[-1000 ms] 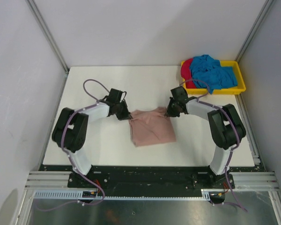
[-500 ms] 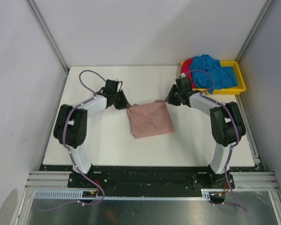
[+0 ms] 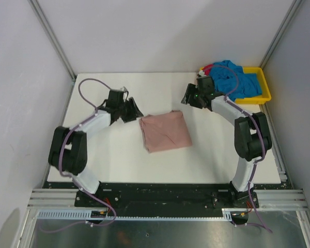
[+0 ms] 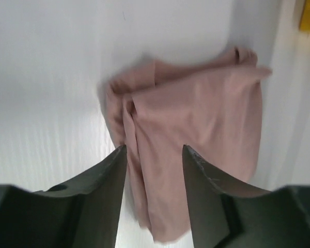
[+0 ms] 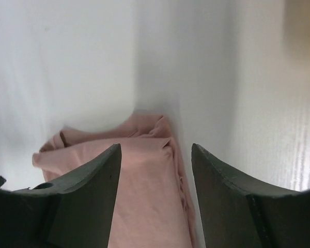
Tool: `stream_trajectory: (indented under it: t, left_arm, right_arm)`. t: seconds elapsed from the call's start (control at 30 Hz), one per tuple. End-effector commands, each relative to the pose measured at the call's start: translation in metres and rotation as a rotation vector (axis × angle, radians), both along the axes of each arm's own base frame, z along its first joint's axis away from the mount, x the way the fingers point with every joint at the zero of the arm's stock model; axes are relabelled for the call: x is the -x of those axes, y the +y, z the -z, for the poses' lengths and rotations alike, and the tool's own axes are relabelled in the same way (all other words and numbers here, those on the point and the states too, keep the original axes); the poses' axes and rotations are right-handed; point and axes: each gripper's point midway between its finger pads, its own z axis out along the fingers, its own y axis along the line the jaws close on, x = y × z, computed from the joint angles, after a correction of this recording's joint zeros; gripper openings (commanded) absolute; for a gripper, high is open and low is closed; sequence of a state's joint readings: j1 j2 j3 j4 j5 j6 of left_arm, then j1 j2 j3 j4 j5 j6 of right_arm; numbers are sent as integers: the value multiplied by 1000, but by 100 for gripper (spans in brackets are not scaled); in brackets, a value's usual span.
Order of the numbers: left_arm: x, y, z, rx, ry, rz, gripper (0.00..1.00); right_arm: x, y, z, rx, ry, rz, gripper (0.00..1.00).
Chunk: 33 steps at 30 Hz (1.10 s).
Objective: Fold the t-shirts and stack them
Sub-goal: Fold the long partially folded tshirt into a neat square, then smooth out wrinkles on the folded tshirt
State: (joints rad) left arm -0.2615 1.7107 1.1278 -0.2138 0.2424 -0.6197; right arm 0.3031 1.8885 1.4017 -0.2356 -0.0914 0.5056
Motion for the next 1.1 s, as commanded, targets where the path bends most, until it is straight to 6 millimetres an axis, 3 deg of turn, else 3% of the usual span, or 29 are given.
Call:
stream_trajectory:
  t: [0.0,0.2,0.47,0.83,1.07]
  left_arm:
    - [61,-21,1,16,25,77,48]
    - [117,-35,14,25,75,132,35]
    - [154,-48,32,13,139,186,30]
    - [166,-59,44,-20,166,214,37]
    - [169,-60,55,-48,189,208,32]
  right_arm:
    - [10,24,-9,104,-60,-143,61]
    - [8,29,12,112,-31,-152,57]
    - [12,33,33,146,15,-155,55]
    - [11,38,47,153,39,-154,50]
    - [6,42,51,162,50,-148,42]
